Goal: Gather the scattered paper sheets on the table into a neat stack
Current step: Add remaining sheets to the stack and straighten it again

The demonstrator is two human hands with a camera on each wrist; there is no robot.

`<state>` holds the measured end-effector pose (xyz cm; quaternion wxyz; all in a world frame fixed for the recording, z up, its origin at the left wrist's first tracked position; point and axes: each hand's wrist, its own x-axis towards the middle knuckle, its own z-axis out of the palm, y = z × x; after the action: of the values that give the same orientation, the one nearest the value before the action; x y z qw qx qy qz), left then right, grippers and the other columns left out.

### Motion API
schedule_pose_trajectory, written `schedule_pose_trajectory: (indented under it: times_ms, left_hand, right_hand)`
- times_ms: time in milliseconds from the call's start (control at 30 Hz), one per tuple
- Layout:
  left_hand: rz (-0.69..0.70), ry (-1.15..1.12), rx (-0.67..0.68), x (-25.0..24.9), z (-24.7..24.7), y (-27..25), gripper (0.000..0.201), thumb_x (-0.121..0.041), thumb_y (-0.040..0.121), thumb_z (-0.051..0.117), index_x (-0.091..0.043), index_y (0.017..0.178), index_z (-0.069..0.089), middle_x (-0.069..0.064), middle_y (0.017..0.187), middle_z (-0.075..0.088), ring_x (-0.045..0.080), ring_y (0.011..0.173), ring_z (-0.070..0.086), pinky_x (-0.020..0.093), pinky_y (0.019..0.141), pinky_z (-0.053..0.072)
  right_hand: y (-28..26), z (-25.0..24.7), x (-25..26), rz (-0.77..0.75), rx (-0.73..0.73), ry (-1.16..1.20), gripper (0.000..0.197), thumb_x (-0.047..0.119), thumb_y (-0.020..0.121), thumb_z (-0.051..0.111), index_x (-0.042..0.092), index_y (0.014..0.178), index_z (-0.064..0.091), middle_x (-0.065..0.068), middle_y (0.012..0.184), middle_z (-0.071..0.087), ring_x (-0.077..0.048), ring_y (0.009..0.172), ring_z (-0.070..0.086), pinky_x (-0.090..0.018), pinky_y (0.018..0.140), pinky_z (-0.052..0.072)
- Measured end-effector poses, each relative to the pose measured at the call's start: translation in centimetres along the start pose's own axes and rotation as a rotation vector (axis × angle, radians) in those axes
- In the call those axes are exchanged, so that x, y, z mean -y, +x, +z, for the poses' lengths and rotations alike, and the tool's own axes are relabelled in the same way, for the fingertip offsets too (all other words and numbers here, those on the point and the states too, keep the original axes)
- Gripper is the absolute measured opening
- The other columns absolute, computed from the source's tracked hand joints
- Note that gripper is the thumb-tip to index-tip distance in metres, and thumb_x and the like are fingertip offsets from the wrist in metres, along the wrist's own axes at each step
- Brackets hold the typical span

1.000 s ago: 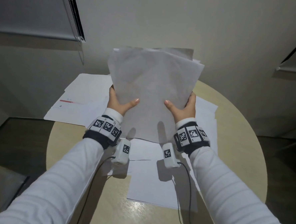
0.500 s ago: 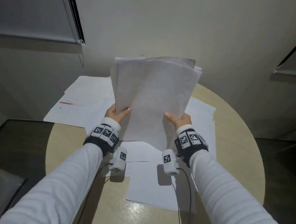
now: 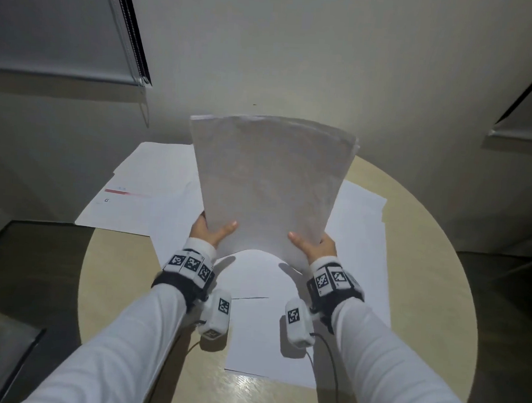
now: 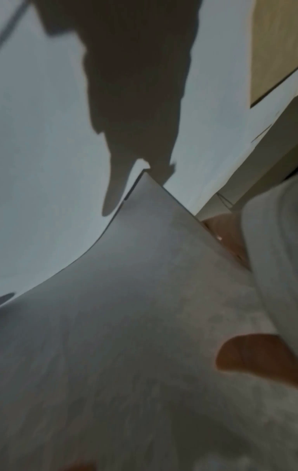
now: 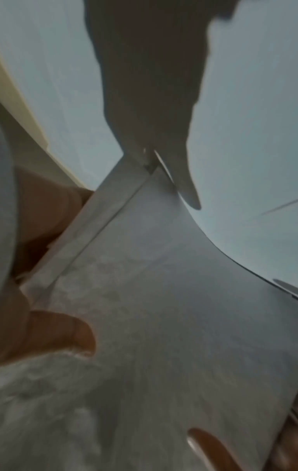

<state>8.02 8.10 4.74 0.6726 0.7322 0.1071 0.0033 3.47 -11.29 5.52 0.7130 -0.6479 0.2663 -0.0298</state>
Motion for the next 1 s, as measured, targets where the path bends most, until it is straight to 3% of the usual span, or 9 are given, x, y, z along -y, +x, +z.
schedule_pose_trajectory:
  times_ms: [67,200,333,500,600,733,833,933,1000]
  left_hand:
    - [-0.044,0.010,-0.001,0.4,0.2,0.1,0.054,-0.002,0.078,0.071,0.002,0.127,0.047,0.014,0.122,0.057,0.023,0.107,0.054,0.014,0.075,0.048]
    - [-0.057,0.101,-0.036,0.3,0.4,0.9,0.062,-0.001,0.071,0.076,0.007,0.126,0.048,0.024,0.128,0.056,0.033,0.121,0.054,0.035,0.104,0.041]
    - [-0.115,0.070,-0.047,0.2,0.2,1.7,0.045,0.008,0.078,0.066,0.013,0.121,0.051,0.029,0.126,0.055,0.030,0.113,0.057,0.025,0.090,0.039]
    - [-0.135,0.138,0.037,0.0,-0.4,2.4,0.046,-0.005,0.081,0.069,0.004,0.123,0.054,0.022,0.125,0.059,0.033,0.118,0.056,0.024,0.087,0.036]
    - [-0.137,0.150,0.052,-0.1,-0.5,2.7,0.046,-0.005,0.080,0.069,0.004,0.123,0.054,0.022,0.125,0.059,0.032,0.119,0.056,0.022,0.087,0.034]
    - [-0.147,0.162,0.065,-0.3,-0.9,2.7,0.048,-0.006,0.080,0.069,0.002,0.124,0.054,0.019,0.128,0.058,0.030,0.122,0.054,0.021,0.088,0.032]
    - [-0.135,0.107,0.076,-0.1,-0.8,2.7,0.048,0.001,0.080,0.067,0.006,0.125,0.052,0.020,0.125,0.058,0.028,0.116,0.055,0.023,0.088,0.034]
    - [-0.126,0.048,0.073,-0.1,-0.7,2.7,0.039,0.012,0.078,0.063,0.011,0.117,0.055,0.013,0.104,0.061,0.017,0.099,0.054,0.026,0.089,0.036]
    - [-0.141,0.022,0.099,0.0,-0.8,3.0,0.022,0.015,0.078,0.062,0.000,0.094,0.061,0.000,0.072,0.068,0.011,0.076,0.059,0.028,0.088,0.036]
  right_hand:
    - [0.3,0.2,-0.3,-0.016,-0.019,-0.052,0.044,0.004,0.075,0.074,0.004,0.116,0.058,-0.007,0.107,0.061,-0.025,0.106,0.059,-0.016,0.062,0.050]
    - [0.8,0.9,-0.6,-0.047,-0.032,-0.091,0.041,-0.007,0.072,0.073,0.003,0.107,0.056,-0.015,0.103,0.062,-0.017,0.085,0.056,-0.020,0.076,0.054]
    - [1.8,0.6,0.3,-0.085,-0.058,-0.241,0.057,-0.008,0.069,0.074,0.002,0.120,0.049,-0.017,0.115,0.062,-0.029,0.109,0.060,-0.029,0.090,0.045]
    - [-0.1,1.2,7.6,-0.580,-0.133,-0.109,0.086,-0.008,0.067,0.072,0.005,0.140,0.028,-0.009,0.130,0.044,-0.021,0.122,0.046,-0.021,0.101,0.039]
    - [-2.7,2.0,12.3,-1.007,-0.384,-0.398,0.094,0.021,0.063,0.070,-0.001,0.144,0.026,-0.018,0.145,0.033,-0.034,0.137,0.030,-0.041,0.116,0.020]
    - [-4.4,3.6,14.7,-1.324,-0.522,-0.895,0.085,0.039,0.067,0.061,0.004,0.141,0.036,-0.015,0.146,0.039,-0.040,0.138,0.025,-0.049,0.111,-0.008]
    - [-3.9,4.3,14.0,-1.174,-0.413,-1.216,0.071,0.039,0.077,0.061,0.017,0.140,0.040,-0.004,0.141,0.048,-0.031,0.141,0.027,-0.071,0.104,0.002]
    - [-3.6,4.2,13.2,-1.032,-0.468,-1.173,0.079,0.036,0.075,0.063,0.021,0.145,0.030,-0.001,0.146,0.039,-0.029,0.144,0.019,-0.071,0.104,0.002]
    - [-3.4,4.0,12.9,-1.073,-0.520,-1.150,0.076,0.033,0.069,0.066,0.023,0.140,0.041,0.000,0.141,0.047,-0.032,0.141,0.027,-0.073,0.101,0.006]
